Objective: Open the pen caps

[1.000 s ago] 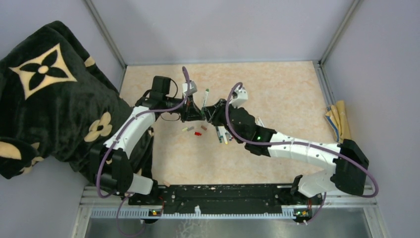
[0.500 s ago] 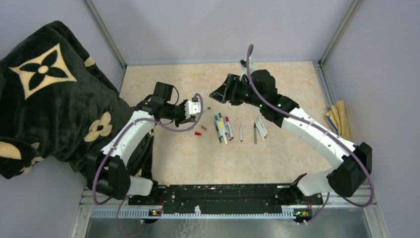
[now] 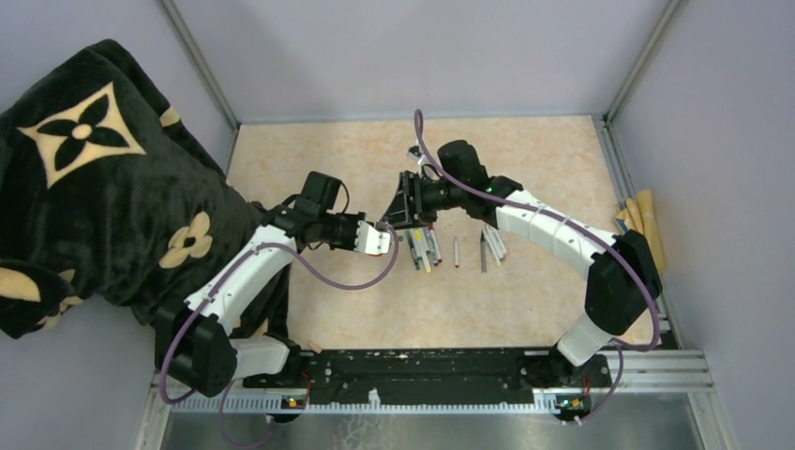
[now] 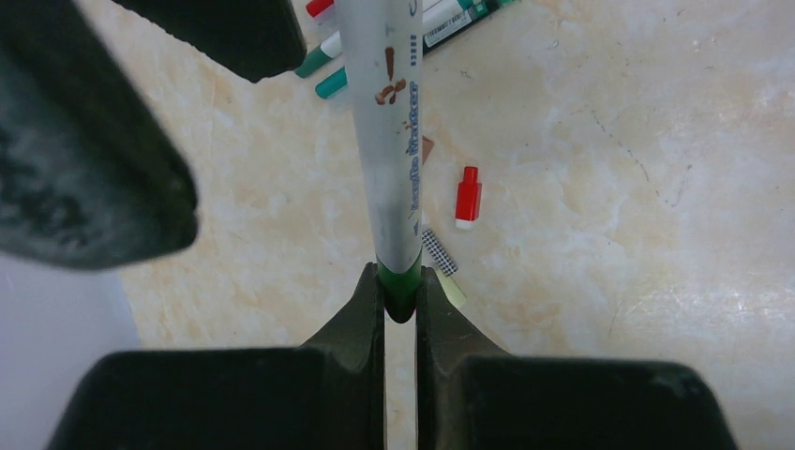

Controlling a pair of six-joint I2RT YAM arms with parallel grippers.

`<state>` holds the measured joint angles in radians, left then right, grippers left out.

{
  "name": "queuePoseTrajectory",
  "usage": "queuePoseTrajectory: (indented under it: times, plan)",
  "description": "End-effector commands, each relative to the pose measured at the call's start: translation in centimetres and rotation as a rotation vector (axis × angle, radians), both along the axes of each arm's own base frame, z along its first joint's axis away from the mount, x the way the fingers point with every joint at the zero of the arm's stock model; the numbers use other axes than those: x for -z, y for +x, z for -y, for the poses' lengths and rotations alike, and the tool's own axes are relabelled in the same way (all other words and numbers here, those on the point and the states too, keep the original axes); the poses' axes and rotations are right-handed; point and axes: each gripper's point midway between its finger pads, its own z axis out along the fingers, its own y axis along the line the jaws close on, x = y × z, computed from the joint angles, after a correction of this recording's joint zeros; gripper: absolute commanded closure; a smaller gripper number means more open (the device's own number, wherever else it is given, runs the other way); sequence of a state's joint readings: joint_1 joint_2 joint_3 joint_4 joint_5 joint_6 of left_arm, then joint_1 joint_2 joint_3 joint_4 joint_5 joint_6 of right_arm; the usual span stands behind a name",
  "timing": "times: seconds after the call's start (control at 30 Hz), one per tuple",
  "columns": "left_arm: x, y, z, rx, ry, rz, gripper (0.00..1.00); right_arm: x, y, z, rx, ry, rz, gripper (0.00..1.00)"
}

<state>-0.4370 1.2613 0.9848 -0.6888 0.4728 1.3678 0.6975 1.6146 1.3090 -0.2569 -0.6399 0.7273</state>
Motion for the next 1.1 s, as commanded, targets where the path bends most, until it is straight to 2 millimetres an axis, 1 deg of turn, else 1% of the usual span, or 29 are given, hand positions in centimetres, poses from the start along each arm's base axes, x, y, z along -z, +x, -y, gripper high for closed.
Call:
queuePoseTrajectory:
  times: [0.0, 0.2, 0.4, 0.6, 0.63, 0.73, 0.83, 0.87, 0.9, 0.93, 0.97, 1.0, 1.07]
  plan:
    - [0.3, 0.1, -0.3, 0.031, 0.035, 0.032, 1.0, -1.3, -1.2, -0.4, -0.069, 0.073, -0.013, 0.5]
    - [0.2, 0.4, -0.2, 0.032, 0.042, 0.045, 1.0, 0.9, -1.9, -0.4, -0.087, 0.029, -0.058, 0.58]
    - [0.3, 0.2, -0.1, 0.038, 0.046, 0.041, 1.0, 1.7, -1.9, -1.0, -0.092, 0.011, -0.062, 0.58]
    - [-0.2, 0.3, 0.2, 0.045, 0.044, 0.043, 1.0, 2.8, -1.7, -1.8, -0.097, -0.009, -0.073, 0.6]
    - [-0.3, 0.3, 0.3, 0.048, 0.041, 0.045, 1.0, 3.0, -1.6, -2.0, -0.095, -0.014, -0.075, 0.62]
    - [-0.3, 0.2, 0.4, 0.051, 0.039, 0.04, 1.0, 3.3, -1.2, -2.1, -0.081, -0.022, -0.069, 0.74]
    - [-0.3, 0.0, 0.4, 0.049, 0.039, 0.032, 1.0, 3.5, -0.8, -1.9, -0.058, -0.035, -0.052, 0.93]
    - [-0.2, -0.1, 0.4, 0.048, 0.036, 0.025, 0.96, 3.5, -0.7, -1.8, -0.052, -0.043, -0.043, 0.99]
    - [-0.3, -0.2, 0.5, 0.048, 0.029, 0.016, 0.85, 3.6, -0.6, -1.6, -0.05, -0.051, -0.036, 1.0]
    - [-0.4, -0.5, 0.6, 0.051, 0.024, 0.006, 0.72, 3.6, -0.7, -1.4, -0.054, -0.055, -0.025, 1.0]
    - [-0.4, -0.7, 0.7, 0.056, 0.018, -0.006, 0.62, 3.7, -0.7, -1.3, -0.059, -0.058, -0.02, 1.0]
    - [-0.4, -0.9, 0.7, 0.061, 0.015, -0.016, 0.55, 3.8, -0.8, -1.1, -0.068, -0.06, -0.015, 1.0]
    - [-0.2, -1.3, 0.9, 0.077, 0.014, -0.037, 0.46, 4.0, -0.8, -0.9, -0.079, -0.056, -0.001, 1.0]
